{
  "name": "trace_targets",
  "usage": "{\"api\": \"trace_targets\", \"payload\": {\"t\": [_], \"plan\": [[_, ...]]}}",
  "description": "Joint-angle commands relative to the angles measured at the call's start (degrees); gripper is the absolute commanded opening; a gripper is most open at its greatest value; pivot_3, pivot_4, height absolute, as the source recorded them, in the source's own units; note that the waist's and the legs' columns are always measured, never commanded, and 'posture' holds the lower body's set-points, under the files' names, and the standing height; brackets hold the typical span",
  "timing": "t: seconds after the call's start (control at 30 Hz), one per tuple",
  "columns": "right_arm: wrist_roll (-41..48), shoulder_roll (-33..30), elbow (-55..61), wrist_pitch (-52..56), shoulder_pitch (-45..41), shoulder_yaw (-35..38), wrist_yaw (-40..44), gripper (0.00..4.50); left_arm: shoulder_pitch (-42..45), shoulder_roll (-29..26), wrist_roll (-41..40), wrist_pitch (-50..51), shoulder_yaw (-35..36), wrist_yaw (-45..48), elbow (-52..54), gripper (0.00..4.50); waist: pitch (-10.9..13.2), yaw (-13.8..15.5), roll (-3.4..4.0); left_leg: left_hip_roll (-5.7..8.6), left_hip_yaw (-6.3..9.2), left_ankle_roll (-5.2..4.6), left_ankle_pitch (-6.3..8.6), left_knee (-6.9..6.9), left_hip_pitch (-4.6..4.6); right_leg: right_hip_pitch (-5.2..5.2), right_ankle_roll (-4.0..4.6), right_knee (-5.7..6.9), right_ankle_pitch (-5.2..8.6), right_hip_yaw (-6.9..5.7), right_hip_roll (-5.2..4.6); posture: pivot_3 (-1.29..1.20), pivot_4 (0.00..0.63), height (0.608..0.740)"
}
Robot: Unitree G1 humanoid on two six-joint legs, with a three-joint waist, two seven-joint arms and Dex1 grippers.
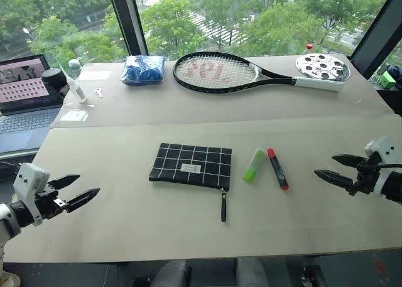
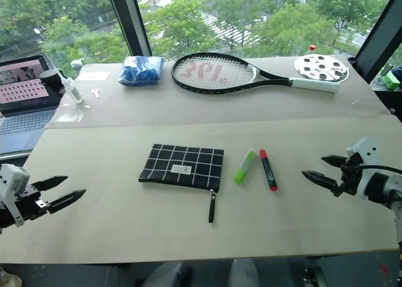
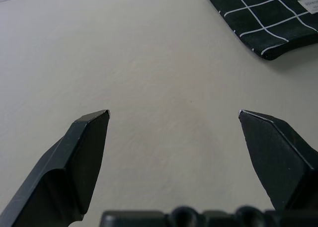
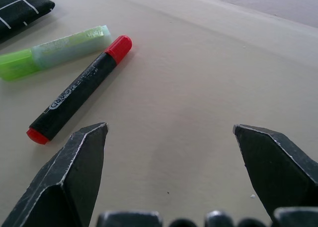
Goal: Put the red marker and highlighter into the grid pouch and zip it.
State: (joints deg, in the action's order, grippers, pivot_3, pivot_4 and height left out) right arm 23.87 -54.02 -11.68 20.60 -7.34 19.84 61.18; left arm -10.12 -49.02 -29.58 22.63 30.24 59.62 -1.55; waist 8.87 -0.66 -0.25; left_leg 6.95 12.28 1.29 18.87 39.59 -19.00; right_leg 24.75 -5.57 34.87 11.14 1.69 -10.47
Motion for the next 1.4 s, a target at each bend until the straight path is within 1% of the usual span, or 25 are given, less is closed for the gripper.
{"api": "trace_targets", "payload": {"t": [0.03,0.23,0.33,0.4,0.43,0.47,0.53,0.6,0.7,0.8,0.93,0.97,1.03,1.13,1.27,1.4], "plan": [[1.2,0.0,1.9,0.4,-1.2,1.3,-0.3,4.46,0.4,0.4,-0.2,-0.8,0.9,-0.9,1.3,4.5,0.0,0.0,0.0,0.0,0.0,0.0,0.0,0.0,0.0,0.0,0.0,0.0,0.0,0.0,0.0,0.0,0.15,0.74],[1.5,1.9,2.6,0.5,-2.6,1.7,-2.1,4.46,3.1,1.3,-2.0,0.6,0.0,-0.1,0.5,4.5,0.0,0.0,0.0,-0.01,-0.1,0.04,-0.02,0.0,-0.06,0.16,0.01,0.04,-0.01,0.12,0.02,0.0,0.15,0.74],[3.8,3.4,4.4,3.3,-5.3,1.5,-3.0,4.46,7.1,0.9,-2.1,1.4,-2.1,1.5,-3.5,4.5,0.0,0.0,0.0,0.0,-0.19,0.1,-0.06,0.01,-0.12,0.27,0.03,0.07,-0.05,0.21,0.02,0.0,0.15,0.74],[5.8,4.7,7.4,5.8,-7.0,0.0,-2.7,3.96,8.6,0.5,4.5,-5.0,-6.1,0.2,-6.8,4.5,0.0,0.0,0.01,-0.02,-0.27,0.09,-0.06,0.01,-0.12,0.31,0.06,0.09,-0.11,0.28,0.04,0.0,0.15,0.74],[6.6,5.6,9.4,7.2,-7.9,-1.4,-2.5,3.75,8.4,0.4,7.1,-8.6,-8.1,0.8,-6.9,4.5,0.0,-0.1,0.01,-0.03,-0.3,0.11,-0.06,0.01,-0.11,0.31,0.07,0.09,-0.12,0.29,0.05,0.0,0.15,0.74],[7.3,6.2,11.1,8.2,-8.4,-2.7,-2.2,3.43,8.4,0.4,8.7,-11.3,-9.6,1.4,-6.9,4.5,0.0,-0.3,0.0,-0.07,-0.36,0.18,-0.1,0.0,-0.1,0.33,0.07,0.07,-0.12,0.33,0.07,0.0,0.15,0.74],[8.4,7.5,14.6,10.1,-9.4,-5.5,-1.5,2.7,9.1,0.9,9.6,-14.2,-11.2,2.3,-6.3,4.5,0.0,-0.4,-0.05,-0.19,-0.5,0.28,-0.13,0.0,-0.11,0.38,0.07,0.02,-0.12,0.4,0.15,0.0,0.15,0.74],[9.3,9.3,17.0,11.8,-10.9,-8.5,-1.4,2.13,10.3,1.1,10.2,-16.3,-12.3,2.3,-6.0,4.5,0.0,-0.3,-0.12,-0.25,-0.55,0.3,-0.09,0.0,-0.15,0.43,0.07,-0.01,-0.13,0.41,0.19,0.0,0.15,0.74],[9.7,10.8,18.6,12.6,-12.0,-11.0,-0.8,1.01,11.1,0.9,11.0,-18.7,-13.5,2.7,-6.4,4.5,0.0,-0.1,-0.12,-0.25,-0.55,0.3,-0.08,0.04,-0.21,0.53,0.07,-0.01,-0.15,0.42,0.19,0.0,0.15,0.74],[7.5,13.1,18.9,10.9,-14.3,-17.6,1.0,0.06,11.8,-0.1,13.5,-22.3,-15.8,3.9,-6.9,4.5,0.0,0.0,-0.12,-0.24,-0.56,0.3,-0.07,0.04,-0.2,0.53,0.06,-0.03,-0.15,0.41,0.18,0.0,0.15,0.74],[2.1,17.1,18.2,7.7,-18.1,-26.6,1.8,0.06,13.1,-1.2,17.2,-27.5,-19.0,5.1,-8.8,4.5,0.0,-0.2,-0.12,-0.27,-0.58,0.3,-0.07,0.03,-0.19,0.57,0.07,0.0,-0.16,0.41,0.22,0.0,0.15,0.74],[-0.5,18.7,16.9,6.3,-20.0,-28.6,0.2,0.06,13.6,-1.4,18.1,-28.6,-19.9,5.3,-9.2,4.5,0.0,-0.3,-0.12,-0.32,-0.63,0.31,-0.07,0.03,-0.2,0.61,0.1,0.01,-0.18,0.41,0.24,0.0,0.15,0.74],[-3.9,20.9,14.8,4.5,-22.9,-31.1,-1.5,0.06,14.7,-1.5,19.3,-30.3,-21.3,5.6,-10.1,4.5,0.0,-0.3,-0.12,-0.43,-0.79,0.34,-0.05,0.03,-0.21,0.75,0.18,0.04,-0.24,0.4,0.28,0.0,0.15,0.74],[-6.5,22.6,13.4,2.2,-25.9,-33.6,-0.6,0.06,17.1,-1.4,21.3,-33.2,-23.7,6.0,-11.5,4.5,0.0,-0.1,-0.14,-0.46,-0.97,0.35,-0.05,0.04,-0.27,0.95,0.21,0.06,-0.36,0.39,0.28,0.0,0.15,0.74],[-11.1,22.7,10.7,-1.3,-27.8,-37.4,1.3,0.06,20.5,-0.6,23.5,-36.2,-26.3,5.8,-13.7,4.5,0.0,0.0,-0.16,-0.56,-1.16,0.36,-0.05,0.05,-0.31,1.1,0.27,0.04,-0.55,0.28,0.28,0.0,0.15,0.74],[-18.3,20.1,8.9,-6.3,-27.4,-43.0,3.7,0.06,23.3,0.7,24.7,-38.9,-28.4,5.2,-15.2,4.5,0.0,-0.1,-0.16,-0.64,-1.47,0.35,-0.05,0.06,-0.3,1.25,0.33,0.04,-0.71,0.24,0.28,0.0,0.15,0.74]]}}
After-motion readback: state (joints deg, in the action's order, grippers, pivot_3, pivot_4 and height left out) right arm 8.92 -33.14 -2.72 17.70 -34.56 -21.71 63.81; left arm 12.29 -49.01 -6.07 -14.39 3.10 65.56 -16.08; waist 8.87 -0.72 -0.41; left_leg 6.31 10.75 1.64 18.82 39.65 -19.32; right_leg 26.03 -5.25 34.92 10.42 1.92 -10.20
